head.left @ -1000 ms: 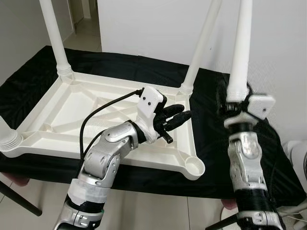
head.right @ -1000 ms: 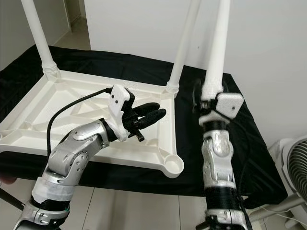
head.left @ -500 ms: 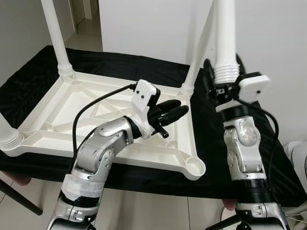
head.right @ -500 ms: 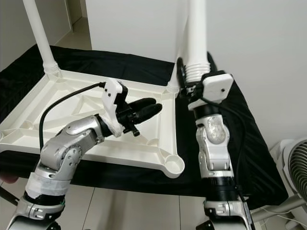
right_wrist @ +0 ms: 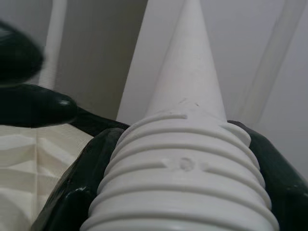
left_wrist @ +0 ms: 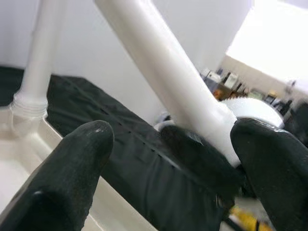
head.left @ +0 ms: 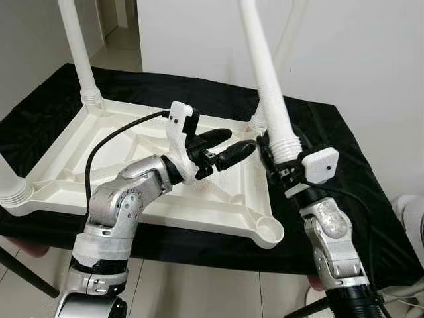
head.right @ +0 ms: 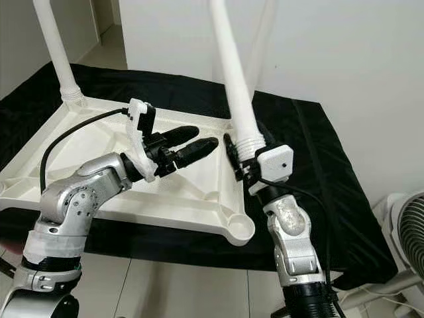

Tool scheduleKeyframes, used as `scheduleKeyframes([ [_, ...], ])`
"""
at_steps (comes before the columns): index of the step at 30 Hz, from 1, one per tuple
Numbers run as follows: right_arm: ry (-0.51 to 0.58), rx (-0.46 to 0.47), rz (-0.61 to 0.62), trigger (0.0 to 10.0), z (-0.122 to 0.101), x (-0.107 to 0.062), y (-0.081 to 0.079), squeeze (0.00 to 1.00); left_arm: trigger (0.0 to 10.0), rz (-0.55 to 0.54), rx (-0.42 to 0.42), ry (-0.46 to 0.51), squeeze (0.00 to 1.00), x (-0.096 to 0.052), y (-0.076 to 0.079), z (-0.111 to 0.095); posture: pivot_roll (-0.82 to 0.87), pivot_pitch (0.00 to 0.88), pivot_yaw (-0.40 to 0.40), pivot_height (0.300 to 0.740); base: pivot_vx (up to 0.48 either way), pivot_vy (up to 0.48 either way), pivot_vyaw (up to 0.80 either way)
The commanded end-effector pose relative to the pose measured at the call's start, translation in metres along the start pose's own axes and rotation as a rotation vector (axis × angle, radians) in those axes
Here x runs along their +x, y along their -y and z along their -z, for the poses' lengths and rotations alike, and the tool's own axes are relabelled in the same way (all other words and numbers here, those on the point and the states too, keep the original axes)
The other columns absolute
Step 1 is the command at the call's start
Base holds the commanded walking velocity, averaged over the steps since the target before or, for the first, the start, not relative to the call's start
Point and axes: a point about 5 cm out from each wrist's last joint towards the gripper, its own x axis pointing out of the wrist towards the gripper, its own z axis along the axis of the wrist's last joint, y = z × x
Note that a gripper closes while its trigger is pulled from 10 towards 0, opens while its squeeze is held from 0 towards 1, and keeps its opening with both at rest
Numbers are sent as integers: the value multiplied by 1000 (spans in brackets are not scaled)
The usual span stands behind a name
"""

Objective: Building children table

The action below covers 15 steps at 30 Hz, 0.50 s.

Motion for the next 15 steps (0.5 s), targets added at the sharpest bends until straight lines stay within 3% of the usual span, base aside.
scheduleKeyframes([
  [1, -14, -10, -29, 10000, 0, -4, -3, 0, 10000, 22, -58, -14, 1000, 4, -3, 3, -64, 8, -71, 740, 0, 0, 0],
  [2, -14, -10, -29, 10000, 0, -4, -3, 0, 10000, 22, -58, -14, 1000, 4, -3, 3, -64, 8, -71, 740, 0, 0, 0],
  [3, -27, -4, -45, 10000, 3, -6, -6, 0, 10000, -3, -109, -30, 835, 6, -6, 5, -68, 11, -70, 740, 0, 0, 0],
  [4, -27, -4, -45, 10000, 3, -6, -6, 0, 10000, -3, -109, -30, 835, 6, -6, 5, -68, 11, -70, 740, 0, 0, 0],
  [5, -44, 0, -67, 10000, 5, -9, -10, 0, 10000, -9, -163, -36, 0, 8, -8, 6, -66, 11, -74, 740, 0, 0, 0],
  [6, -58, 9, -92, 10000, 7, -12, -14, 0, 10000, -8, -241, -35, 0, 10, -10, 4, -66, 12, -74, 740, 0, 0, 0],
  [7, -58, 9, -92, 10000, 7, -12, -14, 0, 10000, -8, -241, -35, 0, 10, -10, 4, -66, 12, -74, 740, 0, 0, 0],
  [8, -67, 15, -109, 10000, 8, -14, -17, 0, 10000, -2, -292, -35, 0, 11, -10, 3, -66, 12, -74, 740, 0, 0, 0],
  [15, -92, 7, -192, 10000, 11, -18, -30, 0, 10000, -27, -342, -98, 0, 20, -15, 10, -73, 11, -71, 740, 0, 0, 0],
])
